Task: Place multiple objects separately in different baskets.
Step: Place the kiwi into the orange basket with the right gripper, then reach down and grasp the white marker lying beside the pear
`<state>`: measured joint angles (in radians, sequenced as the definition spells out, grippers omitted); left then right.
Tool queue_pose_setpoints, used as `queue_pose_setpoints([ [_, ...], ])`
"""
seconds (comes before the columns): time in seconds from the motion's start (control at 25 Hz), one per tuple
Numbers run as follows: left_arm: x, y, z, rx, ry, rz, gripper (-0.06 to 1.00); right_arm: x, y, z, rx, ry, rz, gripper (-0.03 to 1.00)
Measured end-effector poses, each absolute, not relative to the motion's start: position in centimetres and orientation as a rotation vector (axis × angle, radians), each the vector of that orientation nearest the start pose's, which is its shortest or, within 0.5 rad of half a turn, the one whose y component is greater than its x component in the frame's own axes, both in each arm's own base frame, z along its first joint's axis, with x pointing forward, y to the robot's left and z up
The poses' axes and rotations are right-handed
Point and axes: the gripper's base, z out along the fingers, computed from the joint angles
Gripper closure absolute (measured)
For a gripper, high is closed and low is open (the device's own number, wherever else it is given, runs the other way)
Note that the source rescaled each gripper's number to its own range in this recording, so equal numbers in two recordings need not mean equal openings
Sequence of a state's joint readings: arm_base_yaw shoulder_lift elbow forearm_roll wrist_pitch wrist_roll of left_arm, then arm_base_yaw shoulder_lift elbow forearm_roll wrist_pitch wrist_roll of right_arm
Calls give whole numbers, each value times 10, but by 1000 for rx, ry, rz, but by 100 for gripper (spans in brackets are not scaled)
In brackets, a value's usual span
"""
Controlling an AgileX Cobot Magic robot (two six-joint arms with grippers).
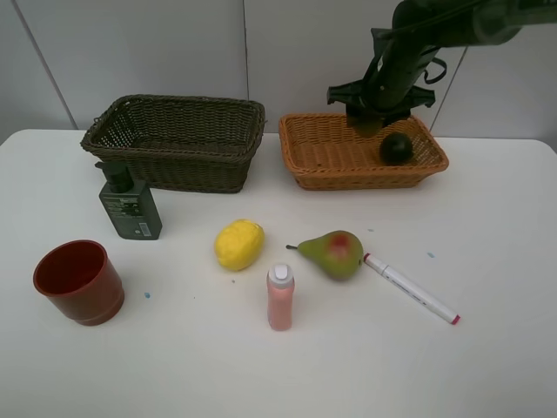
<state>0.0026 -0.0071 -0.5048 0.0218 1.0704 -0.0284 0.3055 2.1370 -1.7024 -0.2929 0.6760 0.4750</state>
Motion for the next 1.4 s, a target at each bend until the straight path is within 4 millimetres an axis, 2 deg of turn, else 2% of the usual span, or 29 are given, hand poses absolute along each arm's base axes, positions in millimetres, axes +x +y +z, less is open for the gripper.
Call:
queue_pose_setpoints([
  [0.04, -7, 2, 278, -33, 2042, 10, -3, 458, 127, 200, -16, 2547, -22, 47],
  [0.08, -7, 2, 278, -33, 2042, 10, -3, 459, 127, 201, -29, 2546, -26, 43],
  [0.2, -7, 2, 278, -33, 2042, 10, -3, 459, 128, 201, -58, 2538, -31, 10],
  [0.32, -7, 2, 278, -33, 2042, 10, -3, 460, 128, 201, -70, 2531, -29, -1],
  [0.84, -7, 2, 278, -33, 2042, 10, -3, 457, 128, 204, -47, 2554, -17, -3],
  [0.92, -7, 2, 278, -33, 2042, 10, -3, 453, 126, 214, -40, 2556, -24, -3],
  [1.08, -7, 2, 278, -33, 2042, 10, -3, 438, 122, 247, -35, 2557, -44, -3],
  [1.28, -7, 2, 278, -33, 2042, 10, -3, 408, 125, 288, -92, 2610, -30, -3],
  [1.4, -7, 2, 278, -33, 2042, 10, -3, 387, 125, 304, -152, 2690, -33, -3],
])
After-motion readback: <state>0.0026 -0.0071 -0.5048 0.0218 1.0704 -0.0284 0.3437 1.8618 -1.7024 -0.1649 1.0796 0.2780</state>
